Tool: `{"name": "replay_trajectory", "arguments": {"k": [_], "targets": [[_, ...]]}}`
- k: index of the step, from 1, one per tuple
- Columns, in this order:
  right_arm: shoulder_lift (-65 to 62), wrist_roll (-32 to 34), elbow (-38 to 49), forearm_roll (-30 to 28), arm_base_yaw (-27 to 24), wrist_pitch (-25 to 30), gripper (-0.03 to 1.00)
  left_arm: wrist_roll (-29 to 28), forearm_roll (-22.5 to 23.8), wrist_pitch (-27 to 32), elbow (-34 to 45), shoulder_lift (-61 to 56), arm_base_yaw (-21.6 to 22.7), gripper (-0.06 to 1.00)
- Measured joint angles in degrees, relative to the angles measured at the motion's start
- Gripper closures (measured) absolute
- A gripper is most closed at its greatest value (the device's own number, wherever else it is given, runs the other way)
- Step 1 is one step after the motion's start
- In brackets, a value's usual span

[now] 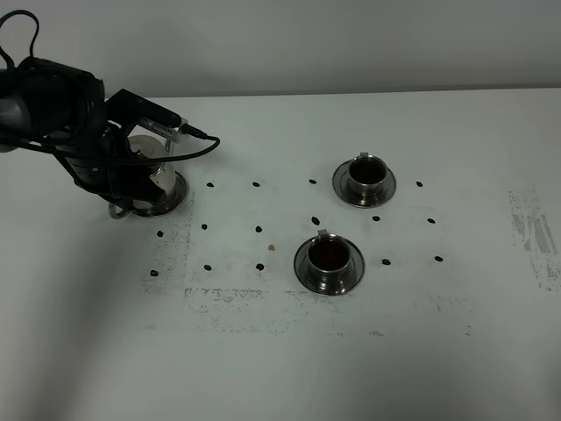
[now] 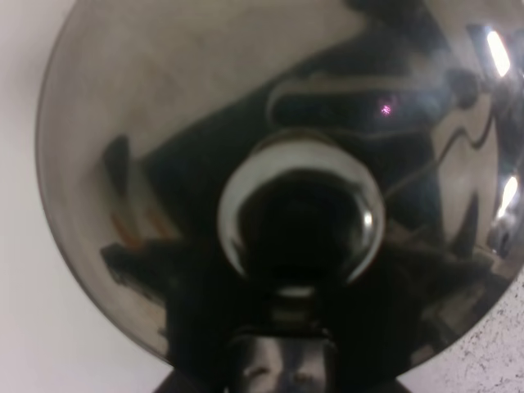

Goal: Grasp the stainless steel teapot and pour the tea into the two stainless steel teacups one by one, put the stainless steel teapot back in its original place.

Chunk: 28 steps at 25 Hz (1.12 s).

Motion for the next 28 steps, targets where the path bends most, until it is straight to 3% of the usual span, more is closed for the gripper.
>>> {"name": "replay_trajectory", "arguments": {"k": [7, 17, 28], "targets": [[0.0, 0.0, 0.0, 0.0, 0.0, 0.0, 0.74, -0.1, -0.7, 0.0, 0.0, 0.0, 0.0, 0.75], [0.0, 0.0, 0.0, 0.0, 0.0, 0.0, 0.74, -0.1, -2.1, 0.2, -0.1, 0.0, 0.0, 0.43], [0.0, 0.0, 0.0, 0.0, 0.0, 0.0, 0.74, -0.2, -8.0, 2.7, -0.1, -5.6, -0.6, 0.4]]}}
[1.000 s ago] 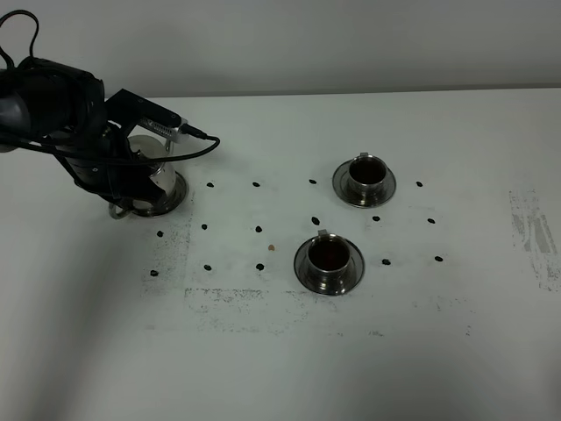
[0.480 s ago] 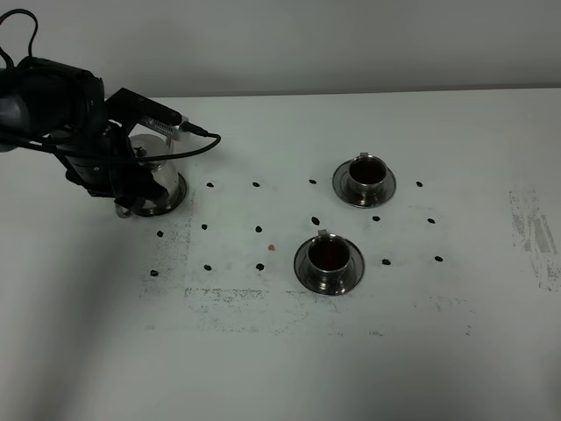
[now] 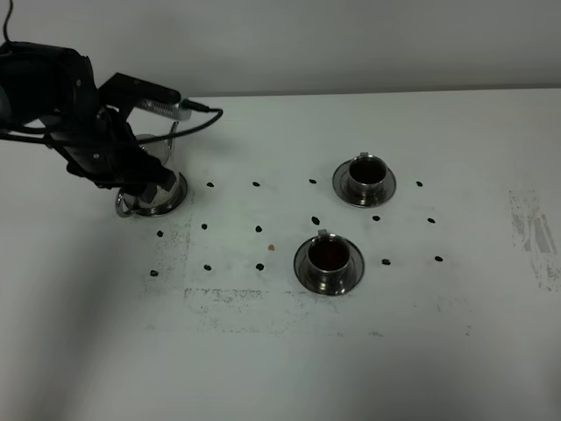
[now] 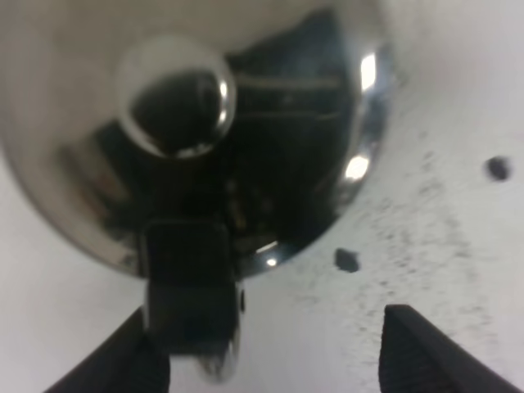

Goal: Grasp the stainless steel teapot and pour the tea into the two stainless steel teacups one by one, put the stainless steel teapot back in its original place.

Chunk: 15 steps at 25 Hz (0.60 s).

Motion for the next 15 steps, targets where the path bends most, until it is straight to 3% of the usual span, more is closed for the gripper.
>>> {"name": "replay_trajectory", "arguments": {"k": [4, 8, 15], "targets": [[0.0, 0.0, 0.0, 0.0, 0.0, 0.0, 0.74, 0.0, -0.5, 0.5, 0.0, -6.2, -0.3, 0.4], [0.0, 0.0, 0.0, 0.0, 0.0, 0.0, 0.74, -1.4, 2.5, 1.3, 0.0, -14.3, 1.4, 0.4], [0.0, 0.0, 0.0, 0.0, 0.0, 0.0, 0.74, -7.0, 11.2, 8.0, 0.2, -28.5, 10.4, 0.4]]}}
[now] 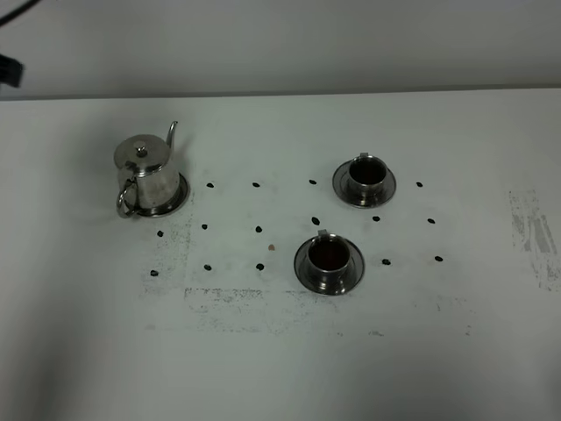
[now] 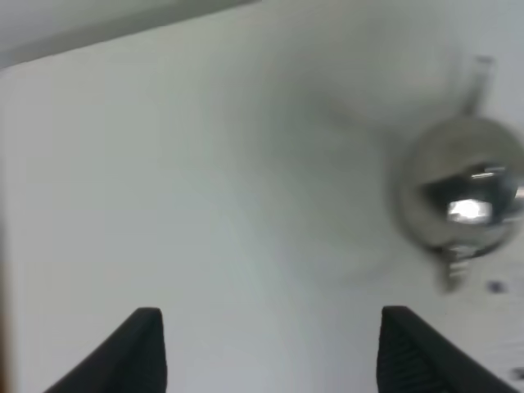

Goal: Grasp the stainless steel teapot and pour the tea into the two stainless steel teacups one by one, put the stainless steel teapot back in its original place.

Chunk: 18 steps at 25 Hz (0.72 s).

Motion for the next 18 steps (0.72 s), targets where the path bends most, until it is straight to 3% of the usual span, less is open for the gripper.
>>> {"name": "replay_trajectory", "arguments": {"k": [5, 9, 11, 18], "targets": [[0.0, 0.0, 0.0, 0.0, 0.0, 0.0, 0.74, -0.1, 3.7, 0.4, 6.7, -12.5, 9.2, 0.4], [0.0, 0.0, 0.0, 0.0, 0.0, 0.0, 0.74, -0.4, 5.0, 0.4, 16.2, -24.3, 18.8, 0.4], [0.0, 0.0, 0.0, 0.0, 0.0, 0.0, 0.74, -1.1, 4.6, 0.3, 21.6, -30.8, 21.4, 0.4], [0.0, 0.0, 0.0, 0.0, 0.0, 0.0, 0.74, -0.2, -8.3, -1.6, 40.2, -50.4, 21.9, 0.4]]}}
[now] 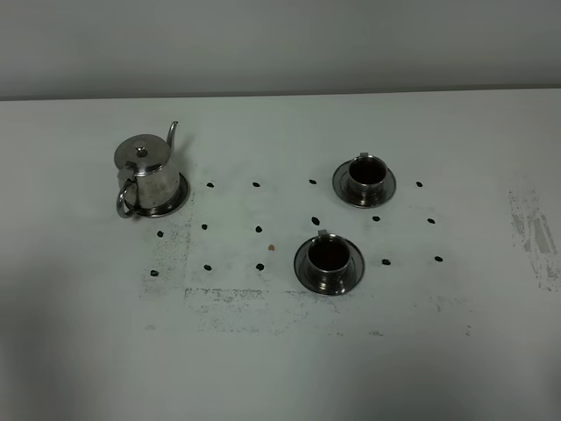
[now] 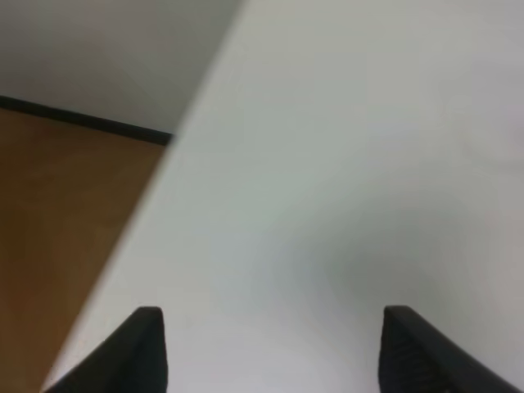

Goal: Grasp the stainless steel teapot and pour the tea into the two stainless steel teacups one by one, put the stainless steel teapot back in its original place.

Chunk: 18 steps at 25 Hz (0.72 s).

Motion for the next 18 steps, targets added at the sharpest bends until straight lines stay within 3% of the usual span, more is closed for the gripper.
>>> {"name": "replay_trajectory", "arguments": {"k": [6, 12, 18], "targets": [[0.0, 0.1, 0.0, 0.0, 0.0, 0.0, 0.74, 5.1, -9.9, -0.5, 11.9, -10.2, -3.1, 0.4], [0.0, 0.1, 0.0, 0.0, 0.0, 0.0, 0.74, 5.5, -10.5, 5.1, 14.1, -14.2, -6.9, 0.4], [0.0, 0.1, 0.0, 0.0, 0.0, 0.0, 0.74, 5.5, -10.6, 6.3, 15.4, -19.3, -9.2, 0.4]]}}
